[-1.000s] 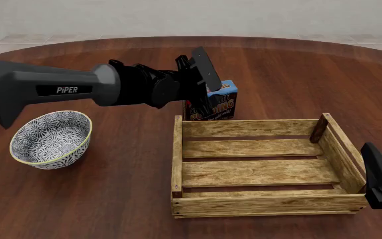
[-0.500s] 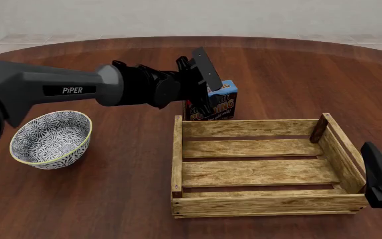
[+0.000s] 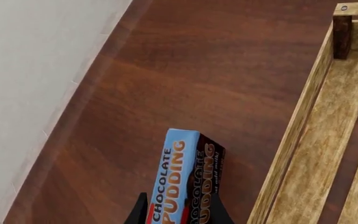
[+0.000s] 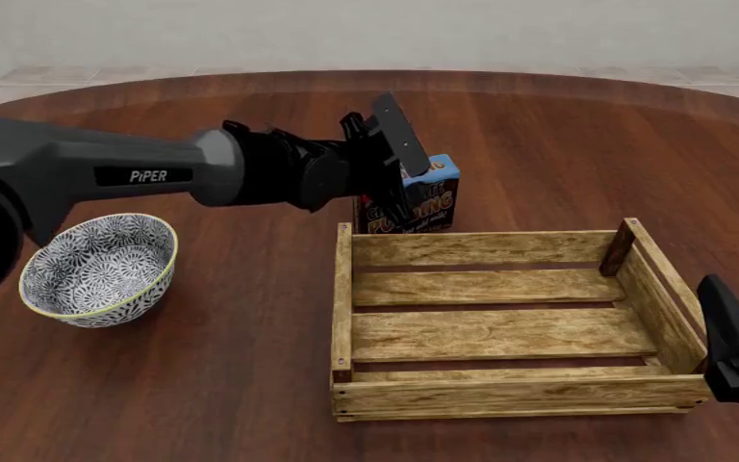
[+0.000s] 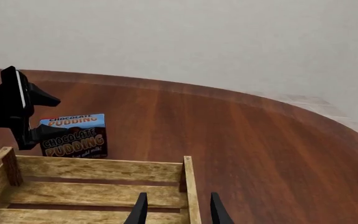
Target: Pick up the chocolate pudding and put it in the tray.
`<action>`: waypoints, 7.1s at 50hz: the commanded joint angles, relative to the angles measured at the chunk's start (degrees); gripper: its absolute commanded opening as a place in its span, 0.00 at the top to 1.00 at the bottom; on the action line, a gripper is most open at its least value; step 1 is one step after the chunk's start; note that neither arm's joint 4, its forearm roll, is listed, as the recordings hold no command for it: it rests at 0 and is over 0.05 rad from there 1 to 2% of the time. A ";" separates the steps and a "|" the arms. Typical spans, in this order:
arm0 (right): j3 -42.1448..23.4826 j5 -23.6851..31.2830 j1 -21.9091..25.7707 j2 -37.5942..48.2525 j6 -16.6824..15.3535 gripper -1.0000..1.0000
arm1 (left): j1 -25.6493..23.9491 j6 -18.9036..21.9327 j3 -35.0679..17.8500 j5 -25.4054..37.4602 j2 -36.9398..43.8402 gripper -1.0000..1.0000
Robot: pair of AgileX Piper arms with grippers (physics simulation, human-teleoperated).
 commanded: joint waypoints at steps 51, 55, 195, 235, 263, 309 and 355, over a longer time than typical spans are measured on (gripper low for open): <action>-0.24 -0.55 0.10 1.08 -0.80 0.00 | 1.51 -0.61 -0.82 -0.75 1.41 0.00; -0.18 -0.65 0.13 1.12 -0.80 0.00 | 1.49 -0.51 -0.87 -0.88 1.69 0.00; -0.01 -2.97 0.04 3.91 -2.05 0.00 | 3.08 -3.95 -4.98 -1.25 7.06 0.00; 0.01 -2.85 0.07 3.91 -2.31 0.00 | 3.14 -4.97 -6.46 -0.81 8.58 0.00; -0.24 -2.54 0.07 3.91 -2.51 0.00 | 3.52 -5.71 -8.20 -0.65 10.66 0.00; 0.01 -2.31 -0.03 3.32 -2.37 0.00 | 2.03 -3.47 -2.87 -2.75 7.36 1.00; -0.18 0.22 -0.13 0.45 -1.05 0.00 | -4.94 10.40 7.62 -7.25 -14.89 1.00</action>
